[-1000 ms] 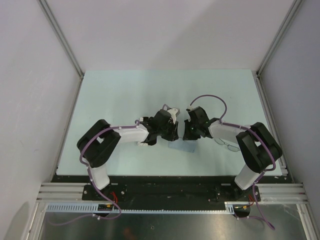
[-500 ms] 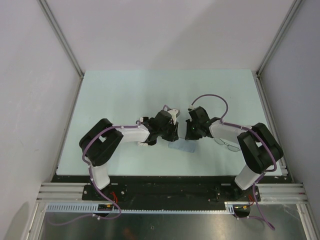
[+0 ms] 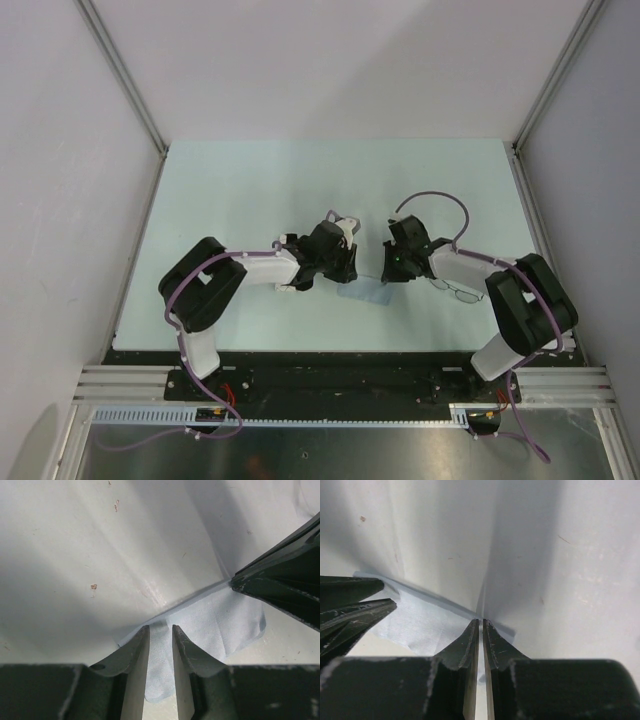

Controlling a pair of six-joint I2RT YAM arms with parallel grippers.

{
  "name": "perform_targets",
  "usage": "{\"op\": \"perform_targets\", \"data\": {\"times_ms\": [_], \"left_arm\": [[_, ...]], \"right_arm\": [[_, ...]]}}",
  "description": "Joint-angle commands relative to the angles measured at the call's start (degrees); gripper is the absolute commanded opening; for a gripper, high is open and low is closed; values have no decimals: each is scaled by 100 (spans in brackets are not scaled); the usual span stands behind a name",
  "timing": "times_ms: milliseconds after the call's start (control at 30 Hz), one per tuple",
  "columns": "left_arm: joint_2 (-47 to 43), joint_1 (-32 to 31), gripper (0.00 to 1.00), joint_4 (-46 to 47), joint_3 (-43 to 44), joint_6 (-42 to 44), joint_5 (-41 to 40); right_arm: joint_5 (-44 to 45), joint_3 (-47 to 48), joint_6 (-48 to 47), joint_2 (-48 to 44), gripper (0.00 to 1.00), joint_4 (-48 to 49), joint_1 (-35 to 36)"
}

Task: Organize the sunglasses
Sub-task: Smooth out the folded cleaning cloth at the center of the board.

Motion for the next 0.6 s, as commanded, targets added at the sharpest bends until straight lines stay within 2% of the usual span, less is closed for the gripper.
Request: {"op": "perform_targets", "data": {"times_ms": [0, 367, 567], "left_arm": [[158, -25, 31, -260, -130, 53, -249], [-43, -25, 33, -339, -51, 132, -381], [-509, -25, 42, -471, 107, 193, -653]], "right_arm": [[289, -233, -115, -275, 12, -354, -117], [386, -444, -124, -978, 13, -652, -284], [368, -181, -106, -1576, 19, -767, -197]]}}
